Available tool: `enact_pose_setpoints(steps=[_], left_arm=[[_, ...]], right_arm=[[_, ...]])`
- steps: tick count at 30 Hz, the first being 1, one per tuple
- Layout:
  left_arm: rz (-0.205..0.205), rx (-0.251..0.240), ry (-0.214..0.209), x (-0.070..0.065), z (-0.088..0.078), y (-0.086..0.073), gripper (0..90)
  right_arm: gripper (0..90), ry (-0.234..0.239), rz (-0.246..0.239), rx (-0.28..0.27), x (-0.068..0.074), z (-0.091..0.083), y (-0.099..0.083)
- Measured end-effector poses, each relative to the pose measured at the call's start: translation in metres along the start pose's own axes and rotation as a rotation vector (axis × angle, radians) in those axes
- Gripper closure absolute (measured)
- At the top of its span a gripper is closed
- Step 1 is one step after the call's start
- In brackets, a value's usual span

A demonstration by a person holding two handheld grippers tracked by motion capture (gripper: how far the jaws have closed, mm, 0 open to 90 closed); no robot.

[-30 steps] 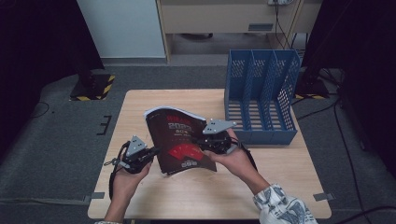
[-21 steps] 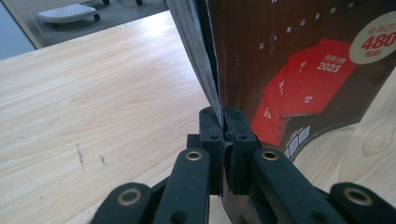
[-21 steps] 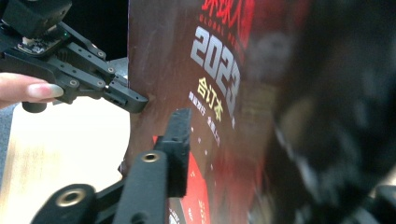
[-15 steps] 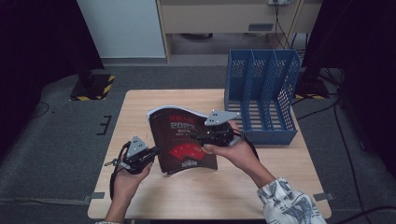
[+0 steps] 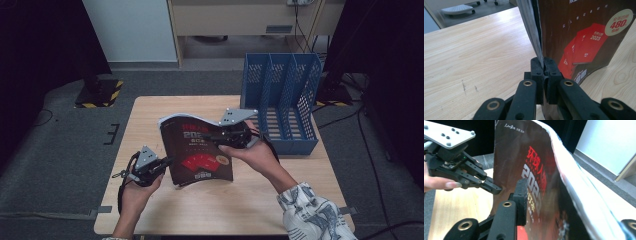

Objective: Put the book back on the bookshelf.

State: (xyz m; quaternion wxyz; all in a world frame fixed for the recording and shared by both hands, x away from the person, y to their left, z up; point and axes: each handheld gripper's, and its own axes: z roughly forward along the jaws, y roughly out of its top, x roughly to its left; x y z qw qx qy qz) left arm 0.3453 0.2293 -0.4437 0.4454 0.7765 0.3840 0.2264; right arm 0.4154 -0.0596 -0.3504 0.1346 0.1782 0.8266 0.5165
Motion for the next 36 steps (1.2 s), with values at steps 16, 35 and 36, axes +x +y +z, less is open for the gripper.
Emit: enact_pose_setpoints(steps=[16, 35, 36], left_arm=[[-0.006, -0.004, -0.002, 0.0001, 0.0000, -0.0003, 87.1], [-0.009, -0.007, -0.003, 0.0005, 0.0001, -0.0011, 86.9], [-0.008, -0.007, -0.003, 0.0006, 0.0001, -0.0012, 86.9]], right_arm=[[81.3, 0.017, -0.019, 0.033, 0.0001, 0.0008, 0.0083], [75.6, 0.039, 0.030, -0.014, -0.0027, -0.0005, 0.0043], [76.1, 0.041, 0.030, -0.016, -0.0027, -0.0006, 0.0038]])
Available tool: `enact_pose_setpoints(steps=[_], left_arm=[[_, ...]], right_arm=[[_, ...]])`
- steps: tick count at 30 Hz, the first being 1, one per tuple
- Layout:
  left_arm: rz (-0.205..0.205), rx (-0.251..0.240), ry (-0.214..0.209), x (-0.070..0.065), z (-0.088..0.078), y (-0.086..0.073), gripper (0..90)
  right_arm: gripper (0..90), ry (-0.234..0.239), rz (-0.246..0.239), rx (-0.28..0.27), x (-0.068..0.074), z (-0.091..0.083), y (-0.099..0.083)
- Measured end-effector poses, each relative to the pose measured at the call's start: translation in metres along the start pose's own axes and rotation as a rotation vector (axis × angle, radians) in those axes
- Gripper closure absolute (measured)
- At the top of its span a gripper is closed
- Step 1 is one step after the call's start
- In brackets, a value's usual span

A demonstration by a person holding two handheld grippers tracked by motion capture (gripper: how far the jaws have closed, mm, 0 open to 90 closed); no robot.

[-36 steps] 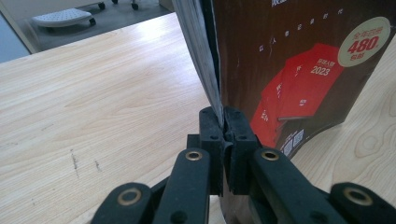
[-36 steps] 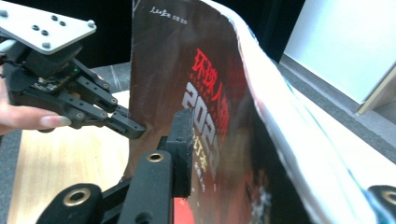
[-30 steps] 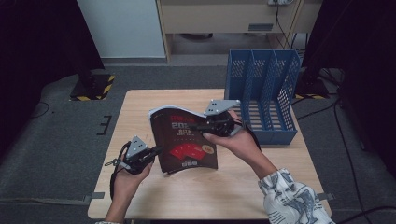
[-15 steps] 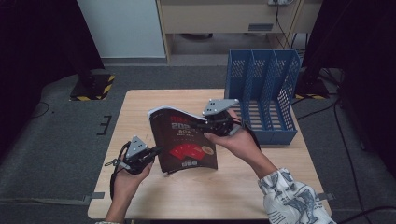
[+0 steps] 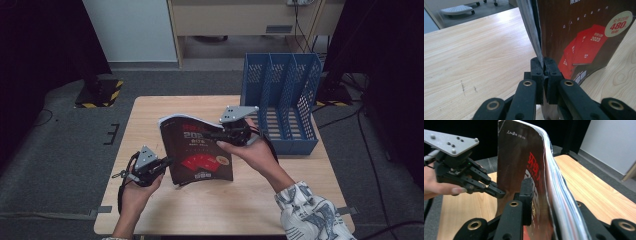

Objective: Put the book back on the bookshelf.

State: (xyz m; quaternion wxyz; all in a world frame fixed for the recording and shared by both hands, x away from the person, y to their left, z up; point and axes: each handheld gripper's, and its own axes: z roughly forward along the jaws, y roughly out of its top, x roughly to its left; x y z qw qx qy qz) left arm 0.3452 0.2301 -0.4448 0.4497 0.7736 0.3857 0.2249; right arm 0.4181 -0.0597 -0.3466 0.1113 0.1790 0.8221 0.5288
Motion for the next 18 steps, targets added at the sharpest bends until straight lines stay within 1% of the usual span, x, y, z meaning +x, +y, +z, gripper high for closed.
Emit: enact_pose_setpoints(steps=[4, 8, 11, 13, 14, 15, 16, 17, 18], left_arm=[[0.001, 0.000, 0.000, 0.0001, 0.0000, -0.0002, 86.9], [0.001, 0.000, 0.000, -0.0003, -0.0001, 0.0001, 86.9], [-0.002, -0.001, 0.000, 0.0002, -0.0003, -0.0003, 86.9], [-0.009, -0.004, 0.009, 0.0009, 0.0000, -0.0009, 85.7], [-0.020, -0.008, 0.025, 0.0016, 0.0002, -0.0016, 82.0], [-0.034, -0.014, 0.035, 0.0024, 0.0007, -0.0024, 73.7], [-0.055, -0.022, 0.055, 0.0040, 0.0016, -0.0035, 64.4], [-0.065, -0.022, 0.068, 0.0052, 0.0022, -0.0045, 53.5], [-0.071, -0.021, 0.076, 0.0064, 0.0026, -0.0055, 46.7]], right_arm=[[82.5, -0.006, -0.006, -0.011, 0.0000, -0.0012, -0.0014], [84.6, -0.011, -0.012, -0.014, 0.0004, -0.0010, -0.0019], [86.5, -0.024, -0.022, -0.014, 0.0019, 0.0000, -0.0014], [86.8, -0.028, -0.028, -0.015, 0.0023, -0.0004, -0.0011], [86.9, -0.027, -0.026, -0.016, 0.0020, -0.0009, -0.0011], [86.9, -0.030, -0.026, -0.018, 0.0018, -0.0013, -0.0010], [87.0, -0.031, -0.023, -0.021, 0.0018, -0.0017, -0.0007], [86.9, -0.032, -0.024, -0.022, 0.0020, -0.0021, 0.0001], [87.0, -0.032, -0.022, -0.021, 0.0027, -0.0024, 0.0010]])
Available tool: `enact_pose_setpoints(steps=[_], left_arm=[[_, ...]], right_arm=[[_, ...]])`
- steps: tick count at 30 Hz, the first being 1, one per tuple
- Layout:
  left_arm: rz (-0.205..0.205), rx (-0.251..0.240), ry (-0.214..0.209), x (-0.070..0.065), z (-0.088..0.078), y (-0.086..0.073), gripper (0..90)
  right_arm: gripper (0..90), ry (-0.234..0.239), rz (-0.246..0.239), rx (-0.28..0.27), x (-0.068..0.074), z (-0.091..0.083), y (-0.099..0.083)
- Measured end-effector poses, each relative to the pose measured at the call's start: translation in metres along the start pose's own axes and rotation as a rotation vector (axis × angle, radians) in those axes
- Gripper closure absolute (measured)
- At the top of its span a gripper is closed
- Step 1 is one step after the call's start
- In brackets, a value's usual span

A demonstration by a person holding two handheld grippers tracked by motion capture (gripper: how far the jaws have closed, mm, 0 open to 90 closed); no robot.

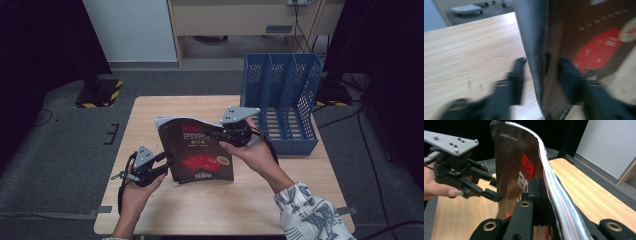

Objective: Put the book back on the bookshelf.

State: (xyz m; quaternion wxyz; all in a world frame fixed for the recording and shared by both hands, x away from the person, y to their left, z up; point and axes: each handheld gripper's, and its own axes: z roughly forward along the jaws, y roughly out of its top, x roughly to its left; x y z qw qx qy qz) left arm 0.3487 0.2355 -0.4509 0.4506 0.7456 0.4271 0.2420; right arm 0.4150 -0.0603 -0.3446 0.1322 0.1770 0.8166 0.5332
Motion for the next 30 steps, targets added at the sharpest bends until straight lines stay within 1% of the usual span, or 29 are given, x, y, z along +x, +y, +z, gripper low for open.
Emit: enact_pose_setpoints(steps=[2, 3, 4, 6, 9, 10, 13, 17, 19, 22, 25, 27, 29, 30], left_arm=[[-0.026, 0.012, 0.004, 0.005, 0.002, -0.003, 36.4], [-0.041, 0.032, 0.004, 0.008, 0.003, -0.006, 32.5], [-0.051, 0.045, 0.018, 0.010, 0.004, -0.009, 26.5], [-0.059, 0.067, 0.037, 0.015, 0.007, -0.014, 21.6], [-0.100, 0.098, 0.043, 0.024, 0.011, -0.024, 13.3], [-0.103, 0.107, 0.045, 0.025, 0.012, -0.026, 10.3], [-0.112, 0.136, 0.070, 0.030, 0.016, -0.036, 4.5], [-0.109, 0.167, 0.089, 0.033, 0.019, -0.042, 4.2], [-0.105, 0.171, 0.094, 0.034, 0.019, -0.044, 4.3], [-0.126, 0.181, 0.110, 0.036, 0.020, -0.046, 4.4], [-0.129, 0.192, 0.118, 0.037, 0.021, -0.048, 4.5], [-0.131, 0.194, 0.120, 0.038, 0.021, -0.048, 4.5], [-0.132, 0.208, 0.117, 0.038, 0.022, -0.049, 4.5], [-0.133, 0.220, 0.104, 0.037, 0.023, -0.050, 4.4]], right_arm=[[87.0, -0.005, 0.000, -0.002, 0.001, -0.001, 0.002], [87.0, -0.005, -0.001, -0.003, 0.002, -0.001, 0.003], [87.0, -0.006, 0.001, -0.006, 0.002, -0.002, 0.005], [87.0, -0.015, 0.000, -0.008, 0.002, -0.002, 0.007], [87.0, -0.027, 0.006, -0.013, 0.002, -0.003, 0.012], [87.0, -0.033, 0.009, -0.014, 0.001, -0.003, 0.014], [87.0, -0.046, 0.021, -0.009, -0.001, -0.003, 0.018], [87.0, -0.073, 0.035, -0.003, -0.005, -0.003, 0.026], [87.0, -0.090, 0.037, 0.000, -0.006, -0.004, 0.030], [87.0, -0.112, 0.047, -0.006, -0.010, -0.006, 0.038], [87.0, -0.120, 0.062, -0.007, -0.016, -0.007, 0.044], [87.0, -0.128, 0.064, -0.006, -0.018, -0.007, 0.048], [87.0, -0.134, 0.068, -0.004, -0.020, -0.008, 0.052], [87.0, -0.140, 0.072, -0.006, -0.022, -0.008, 0.054]])
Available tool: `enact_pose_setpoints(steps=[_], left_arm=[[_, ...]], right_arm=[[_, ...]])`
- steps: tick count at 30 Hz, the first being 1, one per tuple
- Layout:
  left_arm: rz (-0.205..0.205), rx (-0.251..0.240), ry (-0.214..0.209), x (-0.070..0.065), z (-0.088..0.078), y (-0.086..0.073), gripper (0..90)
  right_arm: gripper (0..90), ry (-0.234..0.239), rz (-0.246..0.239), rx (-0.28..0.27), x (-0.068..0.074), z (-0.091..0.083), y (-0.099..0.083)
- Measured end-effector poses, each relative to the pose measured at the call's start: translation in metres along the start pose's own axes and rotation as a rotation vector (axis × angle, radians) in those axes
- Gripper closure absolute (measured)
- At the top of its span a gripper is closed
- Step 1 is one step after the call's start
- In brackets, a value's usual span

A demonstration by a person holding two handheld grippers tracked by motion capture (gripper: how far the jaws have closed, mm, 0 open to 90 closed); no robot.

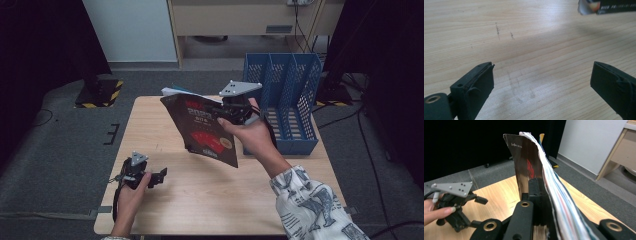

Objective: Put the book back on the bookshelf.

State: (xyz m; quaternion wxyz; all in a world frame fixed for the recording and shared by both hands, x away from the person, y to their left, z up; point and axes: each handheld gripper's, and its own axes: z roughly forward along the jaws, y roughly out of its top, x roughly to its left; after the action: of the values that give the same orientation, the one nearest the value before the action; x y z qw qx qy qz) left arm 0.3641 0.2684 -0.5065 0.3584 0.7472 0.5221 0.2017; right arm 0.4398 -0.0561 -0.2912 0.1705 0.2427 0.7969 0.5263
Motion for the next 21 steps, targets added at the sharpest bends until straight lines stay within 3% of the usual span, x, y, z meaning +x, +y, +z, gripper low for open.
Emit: enact_pose_setpoints(steps=[7, 21], left_arm=[[0.013, 0.034, -0.004, -0.003, 0.003, -0.002, 3.8], [0.021, 0.053, 0.017, -0.004, 0.004, -0.003, 4.0]], right_arm=[[87.0, -0.019, 0.022, -0.001, -0.008, -0.001, 0.011], [87.0, -0.061, 0.043, -0.013, -0.018, -0.014, 0.035]])
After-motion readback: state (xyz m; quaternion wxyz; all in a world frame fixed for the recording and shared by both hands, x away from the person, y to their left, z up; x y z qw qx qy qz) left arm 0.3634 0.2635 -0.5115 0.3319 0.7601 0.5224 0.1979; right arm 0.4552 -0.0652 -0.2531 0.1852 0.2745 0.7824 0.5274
